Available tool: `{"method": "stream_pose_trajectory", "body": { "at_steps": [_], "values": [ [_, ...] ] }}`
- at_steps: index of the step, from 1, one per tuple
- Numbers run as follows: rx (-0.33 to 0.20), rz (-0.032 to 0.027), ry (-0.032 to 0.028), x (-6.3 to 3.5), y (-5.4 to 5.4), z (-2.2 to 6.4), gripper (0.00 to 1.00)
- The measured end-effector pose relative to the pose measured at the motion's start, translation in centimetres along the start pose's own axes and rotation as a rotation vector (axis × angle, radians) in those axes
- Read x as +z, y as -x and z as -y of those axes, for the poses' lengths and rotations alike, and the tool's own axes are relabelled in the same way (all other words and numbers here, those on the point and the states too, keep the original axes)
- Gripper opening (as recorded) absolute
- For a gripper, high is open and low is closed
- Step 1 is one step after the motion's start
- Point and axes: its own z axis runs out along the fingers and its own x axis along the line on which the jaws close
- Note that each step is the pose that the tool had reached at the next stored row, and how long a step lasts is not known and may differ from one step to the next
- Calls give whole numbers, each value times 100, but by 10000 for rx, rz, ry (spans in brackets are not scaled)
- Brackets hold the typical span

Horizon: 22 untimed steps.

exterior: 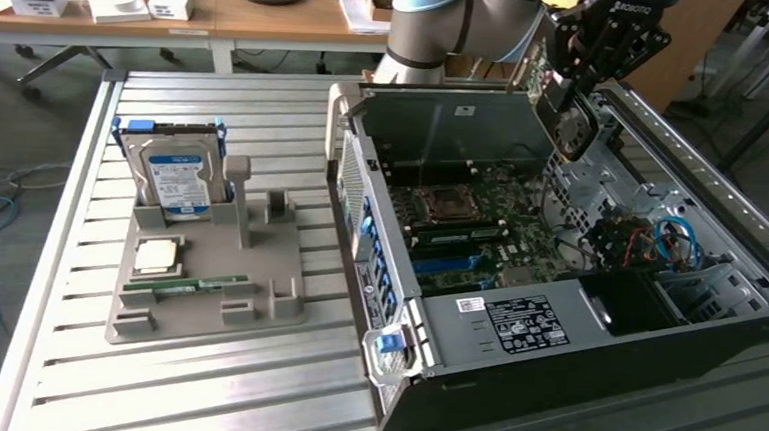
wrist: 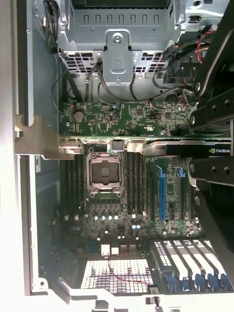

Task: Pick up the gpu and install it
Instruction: 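Insert the gpu into the slot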

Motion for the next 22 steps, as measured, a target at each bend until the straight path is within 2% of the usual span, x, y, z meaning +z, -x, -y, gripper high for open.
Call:
{"method": "stream_pose_trajectory", "body": {
  "at_steps": [12, 18, 22],
  "values": [
    [-31, -2, -13, 0, 0, 0, 26],
    [-479, -22, -125, 1, 0, 0, 26],
    [-1048, -51, -165, 0, -1, 0, 26]
  ]
}}
